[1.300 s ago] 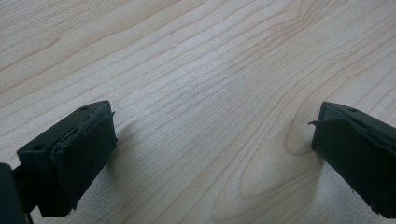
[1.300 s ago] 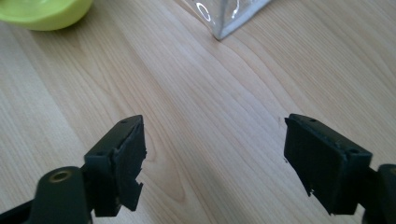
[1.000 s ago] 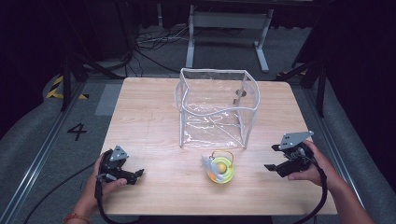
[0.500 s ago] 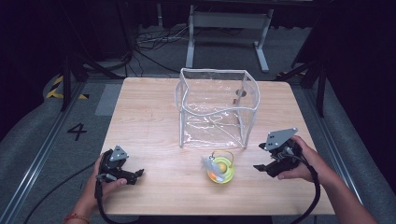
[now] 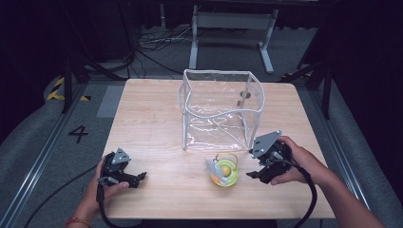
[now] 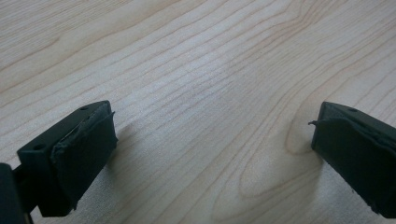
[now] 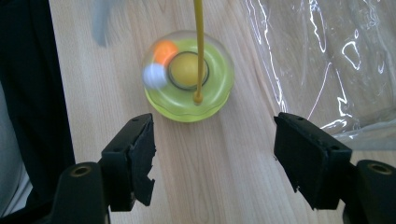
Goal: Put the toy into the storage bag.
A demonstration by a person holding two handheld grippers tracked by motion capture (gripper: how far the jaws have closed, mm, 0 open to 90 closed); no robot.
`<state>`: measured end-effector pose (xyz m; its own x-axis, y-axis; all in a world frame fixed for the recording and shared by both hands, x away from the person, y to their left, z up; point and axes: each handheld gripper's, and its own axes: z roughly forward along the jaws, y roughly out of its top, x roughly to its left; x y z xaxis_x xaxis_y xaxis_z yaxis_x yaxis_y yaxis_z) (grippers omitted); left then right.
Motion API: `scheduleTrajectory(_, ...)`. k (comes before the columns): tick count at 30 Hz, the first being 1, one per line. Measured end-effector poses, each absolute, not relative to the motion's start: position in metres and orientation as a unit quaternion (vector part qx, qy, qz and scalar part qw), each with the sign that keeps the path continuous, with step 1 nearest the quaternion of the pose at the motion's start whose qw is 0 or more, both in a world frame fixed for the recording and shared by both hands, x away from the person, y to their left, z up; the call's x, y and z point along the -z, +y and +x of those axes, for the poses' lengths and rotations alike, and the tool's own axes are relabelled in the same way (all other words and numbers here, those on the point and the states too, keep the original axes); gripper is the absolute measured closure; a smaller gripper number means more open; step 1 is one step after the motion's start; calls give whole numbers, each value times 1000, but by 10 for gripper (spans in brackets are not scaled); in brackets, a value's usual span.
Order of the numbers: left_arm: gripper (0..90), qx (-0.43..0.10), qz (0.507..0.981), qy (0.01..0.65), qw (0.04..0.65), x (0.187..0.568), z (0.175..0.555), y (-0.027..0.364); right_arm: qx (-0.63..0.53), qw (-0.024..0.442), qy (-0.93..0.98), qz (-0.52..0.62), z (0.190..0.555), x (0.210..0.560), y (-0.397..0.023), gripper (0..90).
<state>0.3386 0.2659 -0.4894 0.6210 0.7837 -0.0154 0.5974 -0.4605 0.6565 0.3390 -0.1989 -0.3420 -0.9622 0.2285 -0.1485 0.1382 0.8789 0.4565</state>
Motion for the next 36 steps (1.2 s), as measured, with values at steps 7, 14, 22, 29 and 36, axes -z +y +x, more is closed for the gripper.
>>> scheduleTrajectory(7,2,-147,842,409,318,489,339,266,-225,104,966,76,341,329,-184,319)
scheduleTrajectory(14,2,-146,842,410,319,489,339,266,-217,100,969,57,343,318,-171,372)
scheduleTrajectory(22,2,-146,842,410,319,489,339,266,-193,92,976,43,340,312,-157,495)
scheduleTrajectory(29,2,-146,842,410,319,489,339,266,-156,88,983,44,344,314,-149,597)
scheduleTrajectory(36,2,-146,842,410,319,489,339,266,-133,86,986,45,346,317,-138,664)
